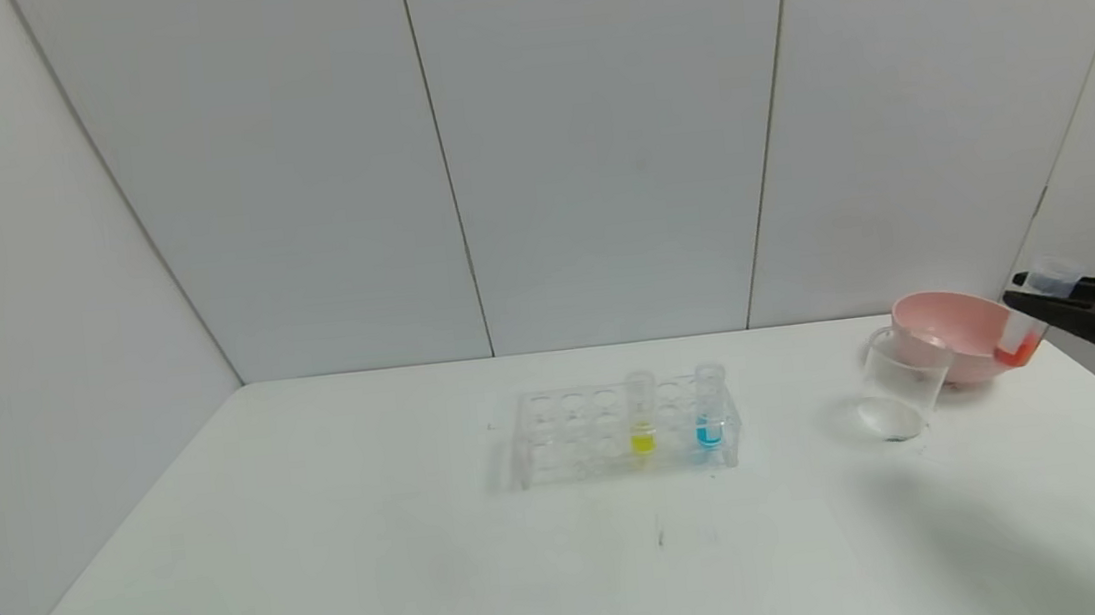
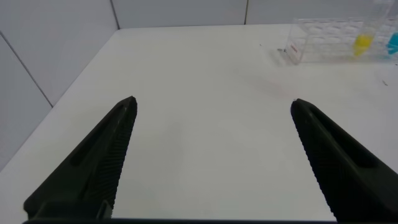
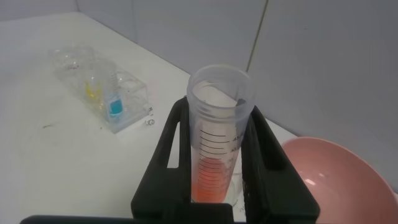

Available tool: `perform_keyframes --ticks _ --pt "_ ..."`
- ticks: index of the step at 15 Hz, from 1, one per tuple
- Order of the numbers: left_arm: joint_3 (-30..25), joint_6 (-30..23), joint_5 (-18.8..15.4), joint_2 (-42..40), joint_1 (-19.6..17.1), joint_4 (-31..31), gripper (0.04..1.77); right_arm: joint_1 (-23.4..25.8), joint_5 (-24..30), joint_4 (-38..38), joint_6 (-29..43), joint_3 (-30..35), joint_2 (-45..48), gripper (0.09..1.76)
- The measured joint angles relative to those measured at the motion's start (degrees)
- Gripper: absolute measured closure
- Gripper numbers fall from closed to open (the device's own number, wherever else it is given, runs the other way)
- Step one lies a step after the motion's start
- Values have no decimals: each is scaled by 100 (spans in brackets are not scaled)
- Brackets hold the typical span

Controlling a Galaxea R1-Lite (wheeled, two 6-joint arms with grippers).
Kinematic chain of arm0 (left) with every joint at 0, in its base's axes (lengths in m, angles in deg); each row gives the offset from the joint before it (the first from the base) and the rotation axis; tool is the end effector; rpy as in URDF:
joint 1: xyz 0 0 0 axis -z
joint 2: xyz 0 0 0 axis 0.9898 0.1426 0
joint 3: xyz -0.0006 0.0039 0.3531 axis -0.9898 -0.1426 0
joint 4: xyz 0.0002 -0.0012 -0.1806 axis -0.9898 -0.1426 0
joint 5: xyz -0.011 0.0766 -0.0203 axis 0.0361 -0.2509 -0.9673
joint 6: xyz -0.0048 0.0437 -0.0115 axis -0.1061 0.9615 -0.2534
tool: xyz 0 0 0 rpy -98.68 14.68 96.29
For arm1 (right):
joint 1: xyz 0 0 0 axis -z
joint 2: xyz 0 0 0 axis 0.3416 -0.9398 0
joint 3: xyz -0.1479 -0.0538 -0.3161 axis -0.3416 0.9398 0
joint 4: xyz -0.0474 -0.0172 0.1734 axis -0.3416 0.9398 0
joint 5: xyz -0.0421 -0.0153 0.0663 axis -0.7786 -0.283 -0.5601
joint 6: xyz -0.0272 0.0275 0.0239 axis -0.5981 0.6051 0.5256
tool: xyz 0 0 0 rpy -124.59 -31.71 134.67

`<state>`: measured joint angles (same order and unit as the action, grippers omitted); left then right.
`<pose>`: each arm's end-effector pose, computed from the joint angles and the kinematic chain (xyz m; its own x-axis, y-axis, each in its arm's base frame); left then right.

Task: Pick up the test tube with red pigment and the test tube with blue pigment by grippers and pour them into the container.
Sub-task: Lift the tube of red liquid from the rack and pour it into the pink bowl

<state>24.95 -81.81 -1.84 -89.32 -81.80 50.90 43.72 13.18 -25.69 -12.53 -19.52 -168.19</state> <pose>-0.0635 0.0000 0.0753 1.0000 0.0000 -0.0026 0.0000 1.0000 -0.0001 0.3118 -0.0926 0.2216 0.7654 0.6435 0.0084 -0.6381 0.7605 -0.1204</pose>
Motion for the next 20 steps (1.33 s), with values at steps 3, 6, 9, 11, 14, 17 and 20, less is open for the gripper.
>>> perform_keyframes --ticks 3,6,9,11,14,17,20 --pt "0 0 0 0 0 2 5 295 137 1201 -22 -851 -83 133" --pt "0 0 0 0 0 2 5 318 128 2778 -616 -1737 -143 133" --pt "0 0 0 0 0 0 5 155 -258 3922 -1693 -2400 -306 133" --pt "0 0 0 0 0 5 5 34 -716 4623 -2192 -2773 -413 133" --pt "0 0 0 0 0 2 5 -90 -1582 5743 -2978 -3405 -518 133" --pt "0 0 0 0 0 0 5 -226 -1835 6772 -3649 -4070 -596 133" --pt "0 0 0 0 0 0 5 -319 -1840 6956 -4383 -4341 -711 133"
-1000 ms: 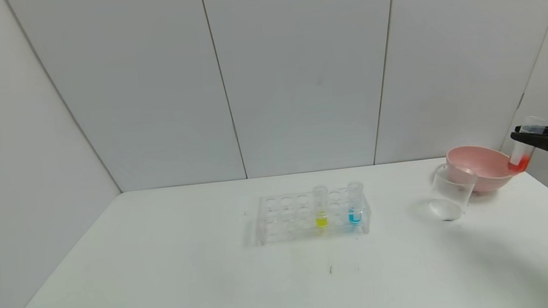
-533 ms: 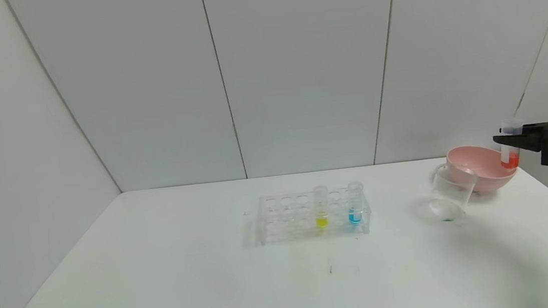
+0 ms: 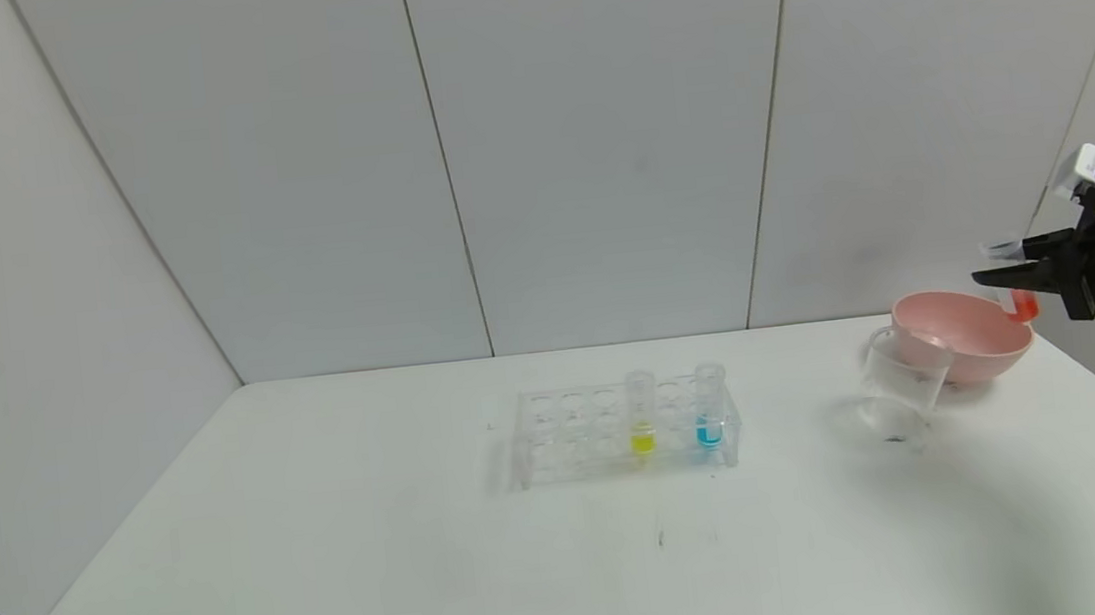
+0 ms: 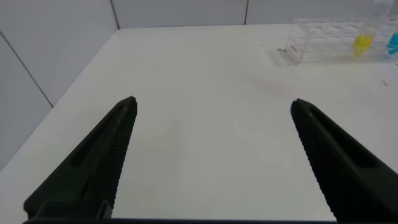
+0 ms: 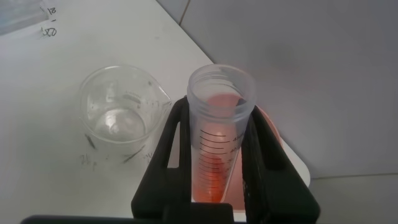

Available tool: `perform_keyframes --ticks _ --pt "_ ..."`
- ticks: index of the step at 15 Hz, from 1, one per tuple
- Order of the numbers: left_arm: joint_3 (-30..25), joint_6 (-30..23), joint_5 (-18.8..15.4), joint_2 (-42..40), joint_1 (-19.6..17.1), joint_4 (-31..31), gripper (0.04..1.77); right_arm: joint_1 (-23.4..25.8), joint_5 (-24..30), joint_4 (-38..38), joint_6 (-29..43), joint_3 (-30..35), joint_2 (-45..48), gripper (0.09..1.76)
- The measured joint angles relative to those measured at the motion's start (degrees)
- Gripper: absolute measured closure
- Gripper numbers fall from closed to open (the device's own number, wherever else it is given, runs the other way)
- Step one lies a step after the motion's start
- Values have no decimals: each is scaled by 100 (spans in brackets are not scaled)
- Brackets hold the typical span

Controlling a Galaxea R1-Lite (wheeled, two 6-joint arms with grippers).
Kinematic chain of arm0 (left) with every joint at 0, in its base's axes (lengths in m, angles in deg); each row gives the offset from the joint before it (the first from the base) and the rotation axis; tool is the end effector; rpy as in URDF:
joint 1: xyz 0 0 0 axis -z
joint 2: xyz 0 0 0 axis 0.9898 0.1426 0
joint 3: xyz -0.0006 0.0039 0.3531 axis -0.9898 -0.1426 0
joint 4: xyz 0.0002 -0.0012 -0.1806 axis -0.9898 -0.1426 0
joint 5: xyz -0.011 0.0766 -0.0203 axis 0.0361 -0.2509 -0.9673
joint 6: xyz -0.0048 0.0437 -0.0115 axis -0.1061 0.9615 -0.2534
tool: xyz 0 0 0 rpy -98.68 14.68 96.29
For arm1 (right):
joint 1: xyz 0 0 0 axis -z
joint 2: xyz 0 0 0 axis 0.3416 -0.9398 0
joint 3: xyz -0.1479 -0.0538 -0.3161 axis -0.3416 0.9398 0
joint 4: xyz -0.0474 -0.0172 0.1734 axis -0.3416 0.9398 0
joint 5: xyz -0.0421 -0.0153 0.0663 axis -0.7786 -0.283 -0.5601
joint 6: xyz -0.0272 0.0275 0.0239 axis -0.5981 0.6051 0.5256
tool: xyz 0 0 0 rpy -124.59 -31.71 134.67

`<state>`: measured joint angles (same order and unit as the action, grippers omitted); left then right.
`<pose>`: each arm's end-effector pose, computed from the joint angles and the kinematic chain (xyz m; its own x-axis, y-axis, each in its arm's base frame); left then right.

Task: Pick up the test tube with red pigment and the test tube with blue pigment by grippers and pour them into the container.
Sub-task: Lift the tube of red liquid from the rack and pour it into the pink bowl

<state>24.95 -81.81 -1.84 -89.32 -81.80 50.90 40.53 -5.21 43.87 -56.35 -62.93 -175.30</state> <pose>-0.0635 0.0000 0.0753 1.0000 0.0000 -0.0026 0.0000 1.0000 -0.0001 0.3908 -0.1120 0.2489 0.8065 0.4581 -0.3738 -0.5859 0.7041 -0.4012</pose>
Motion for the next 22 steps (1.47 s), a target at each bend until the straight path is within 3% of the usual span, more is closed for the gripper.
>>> perform_keyframes --ticks 7,10,14,18,22 --pt "0 0 0 0 0 2 5 -396 -33 283 -746 -67 -149 133" --pt "0 0 0 0 0 0 5 -532 -518 1531 -1245 -507 -155 133" --pt "0 0 0 0 0 0 5 -763 -1243 2475 -1590 -1232 -161 133" --pt "0 0 0 0 0 2 5 -945 -1944 3923 -1816 -2126 -213 133" --pt "0 0 0 0 0 2 5 -1097 -2598 4575 -1996 -2779 -419 133"
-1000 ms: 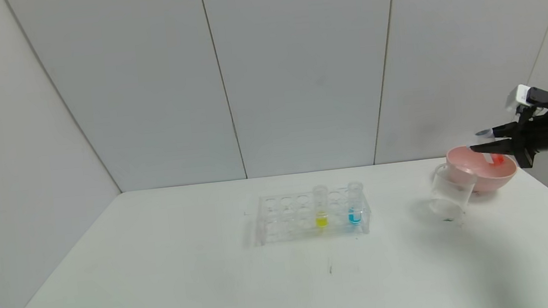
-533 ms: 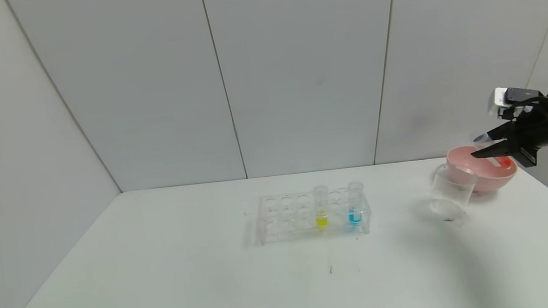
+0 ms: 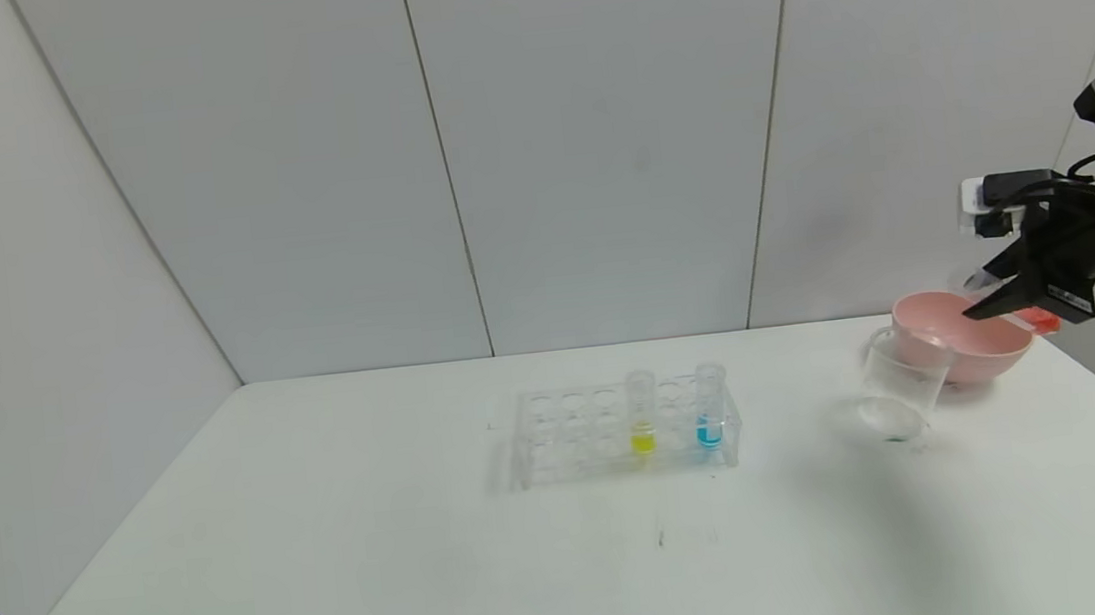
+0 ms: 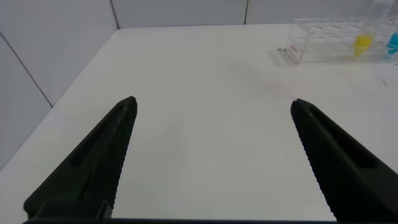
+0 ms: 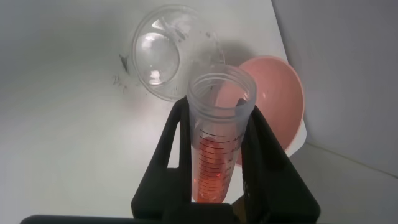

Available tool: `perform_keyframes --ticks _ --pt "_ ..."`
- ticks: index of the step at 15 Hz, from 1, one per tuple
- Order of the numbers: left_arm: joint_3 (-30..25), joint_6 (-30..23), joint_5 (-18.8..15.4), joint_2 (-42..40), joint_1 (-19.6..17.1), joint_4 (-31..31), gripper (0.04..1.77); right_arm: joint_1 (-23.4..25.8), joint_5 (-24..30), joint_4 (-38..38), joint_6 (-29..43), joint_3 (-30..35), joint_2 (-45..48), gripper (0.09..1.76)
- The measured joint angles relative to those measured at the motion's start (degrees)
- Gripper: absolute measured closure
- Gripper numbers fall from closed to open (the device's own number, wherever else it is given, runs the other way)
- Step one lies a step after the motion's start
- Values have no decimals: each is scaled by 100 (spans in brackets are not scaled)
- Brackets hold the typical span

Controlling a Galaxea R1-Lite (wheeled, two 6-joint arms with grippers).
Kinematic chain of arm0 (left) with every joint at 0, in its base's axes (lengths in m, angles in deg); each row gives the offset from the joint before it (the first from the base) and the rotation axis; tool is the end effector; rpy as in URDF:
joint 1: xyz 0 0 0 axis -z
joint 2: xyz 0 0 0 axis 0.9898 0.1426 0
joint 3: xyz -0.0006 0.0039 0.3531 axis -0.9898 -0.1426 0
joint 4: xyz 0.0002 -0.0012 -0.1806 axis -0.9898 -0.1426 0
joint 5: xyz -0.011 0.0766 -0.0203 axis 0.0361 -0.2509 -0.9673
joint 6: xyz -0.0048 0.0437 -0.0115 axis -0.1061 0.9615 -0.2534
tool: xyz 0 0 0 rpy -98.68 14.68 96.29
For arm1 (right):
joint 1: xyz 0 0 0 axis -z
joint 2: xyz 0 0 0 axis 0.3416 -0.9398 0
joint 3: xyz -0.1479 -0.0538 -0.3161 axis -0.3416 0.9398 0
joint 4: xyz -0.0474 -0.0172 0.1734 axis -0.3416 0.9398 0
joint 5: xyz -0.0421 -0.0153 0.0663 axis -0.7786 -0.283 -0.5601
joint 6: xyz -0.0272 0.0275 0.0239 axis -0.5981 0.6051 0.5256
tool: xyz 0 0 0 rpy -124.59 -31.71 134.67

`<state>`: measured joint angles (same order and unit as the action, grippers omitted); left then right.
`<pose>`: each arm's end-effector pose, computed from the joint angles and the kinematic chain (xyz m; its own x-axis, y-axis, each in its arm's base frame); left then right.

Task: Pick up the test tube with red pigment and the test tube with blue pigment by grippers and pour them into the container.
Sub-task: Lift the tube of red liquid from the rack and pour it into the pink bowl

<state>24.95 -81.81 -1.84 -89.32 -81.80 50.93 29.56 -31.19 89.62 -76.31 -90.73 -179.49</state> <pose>-0.0635 0.0000 0.0753 1.0000 0.0000 -0.0021 0.0000 1.0000 -0.0001 0.3955 -0.0515 0.2718 0.5979 0.2364 -0.7659 -0.7631 0.4604 -0.4536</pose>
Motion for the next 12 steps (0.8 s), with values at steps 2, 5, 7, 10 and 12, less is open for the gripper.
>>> perform_keyframes --ticks 2,5,7,10,12 --pt "0 0 0 0 0 0 5 -20 -307 405 -93 -294 -94 133" --pt "0 0 0 0 0 -2 5 -71 -619 511 -148 -523 -265 133" --pt "0 0 0 0 0 0 5 -145 -936 503 -205 -560 -336 133" --pt "0 0 0 0 0 -2 5 -291 -1211 443 -218 -581 -439 133" --pt "0 0 -2 0 0 0 5 -402 -1607 427 -304 -586 -477 133"
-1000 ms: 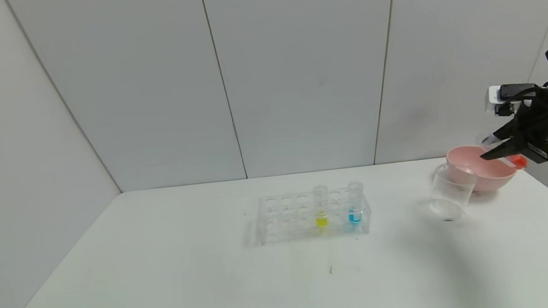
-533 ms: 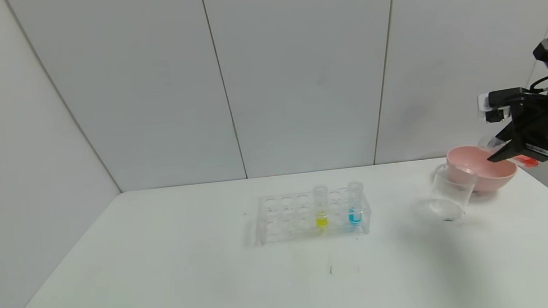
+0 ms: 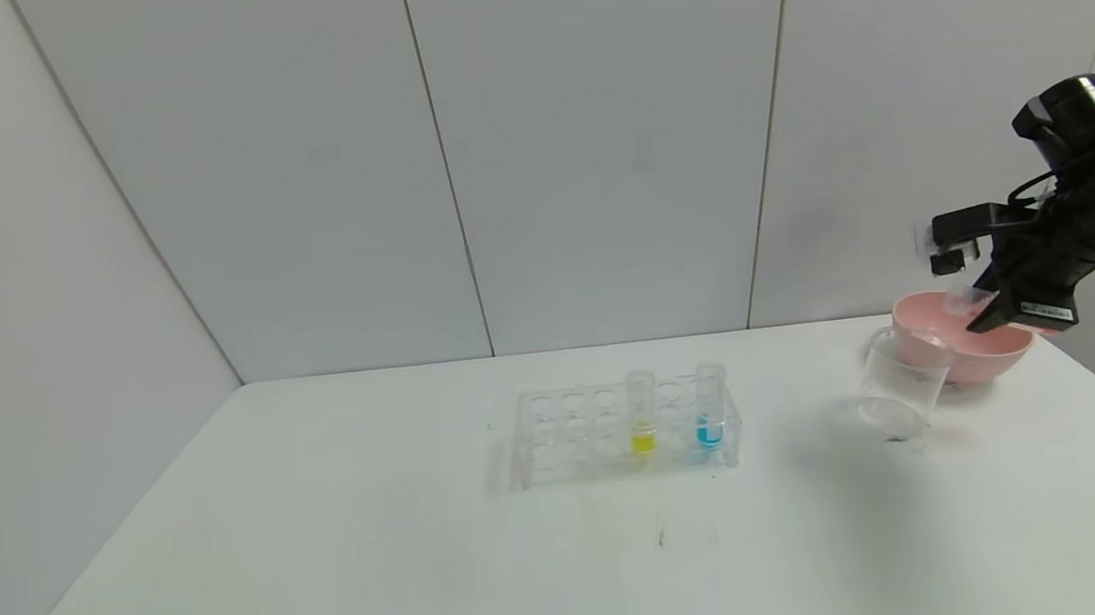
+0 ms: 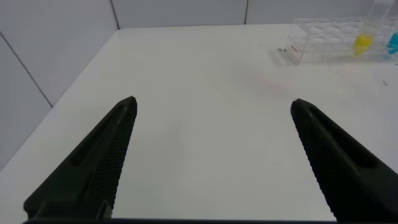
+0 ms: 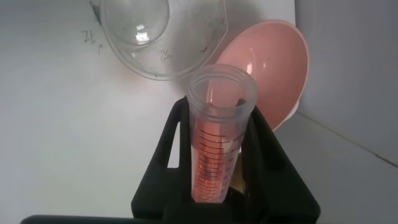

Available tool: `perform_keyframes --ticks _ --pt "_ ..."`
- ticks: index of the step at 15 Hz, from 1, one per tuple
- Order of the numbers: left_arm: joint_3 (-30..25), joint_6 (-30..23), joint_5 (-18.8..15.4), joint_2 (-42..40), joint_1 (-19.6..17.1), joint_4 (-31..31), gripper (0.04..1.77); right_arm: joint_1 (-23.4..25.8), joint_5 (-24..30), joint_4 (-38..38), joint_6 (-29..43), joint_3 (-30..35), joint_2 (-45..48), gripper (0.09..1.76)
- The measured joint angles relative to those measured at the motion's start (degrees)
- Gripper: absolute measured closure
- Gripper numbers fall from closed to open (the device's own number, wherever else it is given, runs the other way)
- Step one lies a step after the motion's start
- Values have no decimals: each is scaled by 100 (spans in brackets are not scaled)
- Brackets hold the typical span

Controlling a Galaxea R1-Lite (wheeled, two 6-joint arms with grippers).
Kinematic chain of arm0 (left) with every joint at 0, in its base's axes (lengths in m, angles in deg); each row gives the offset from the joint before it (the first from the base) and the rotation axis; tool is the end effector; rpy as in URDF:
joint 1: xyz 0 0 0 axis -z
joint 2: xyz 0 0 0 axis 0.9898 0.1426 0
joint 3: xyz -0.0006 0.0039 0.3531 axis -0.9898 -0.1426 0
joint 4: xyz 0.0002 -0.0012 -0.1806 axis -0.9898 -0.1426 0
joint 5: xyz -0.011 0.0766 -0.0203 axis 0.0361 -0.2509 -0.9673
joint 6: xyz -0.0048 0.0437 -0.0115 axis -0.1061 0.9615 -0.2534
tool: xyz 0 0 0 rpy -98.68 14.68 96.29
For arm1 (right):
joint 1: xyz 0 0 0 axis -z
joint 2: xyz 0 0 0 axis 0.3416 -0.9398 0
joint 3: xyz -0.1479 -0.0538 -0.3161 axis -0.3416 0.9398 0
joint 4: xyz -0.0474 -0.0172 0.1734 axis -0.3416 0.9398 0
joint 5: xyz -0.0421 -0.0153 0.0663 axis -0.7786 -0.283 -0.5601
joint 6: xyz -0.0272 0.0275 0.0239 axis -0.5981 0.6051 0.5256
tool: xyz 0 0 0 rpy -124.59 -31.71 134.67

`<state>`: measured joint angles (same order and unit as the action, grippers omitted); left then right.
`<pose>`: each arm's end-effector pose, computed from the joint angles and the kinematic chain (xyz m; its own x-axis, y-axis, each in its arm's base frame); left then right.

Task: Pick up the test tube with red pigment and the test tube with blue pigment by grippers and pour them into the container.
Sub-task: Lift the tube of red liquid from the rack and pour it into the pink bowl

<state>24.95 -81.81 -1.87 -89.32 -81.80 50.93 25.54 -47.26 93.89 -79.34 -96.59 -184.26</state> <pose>-0.0635 0.0000 0.0753 1.0000 -0.0005 -0.0021 0.0005 1.0000 -0.0001 0.4173 -0.0380 0.2552 0.5397 0.0063 -0.8419 -0.7822 0.3736 -0.4986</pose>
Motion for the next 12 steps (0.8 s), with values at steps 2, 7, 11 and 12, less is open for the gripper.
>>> perform_keyframes --ticks 2,7,11,12 --pt "0 2 2 0 0 -2 5 -113 -321 -33 -71 -2 -15 133" --pt "0 0 2 0 0 0 5 -367 -842 -9 -165 -2 -41 133" --pt "0 0 2 0 0 0 5 -505 -1370 -37 -254 -2 -119 133" --pt "0 0 2 0 0 -2 5 -529 -1445 -49 -279 -2 -138 133"
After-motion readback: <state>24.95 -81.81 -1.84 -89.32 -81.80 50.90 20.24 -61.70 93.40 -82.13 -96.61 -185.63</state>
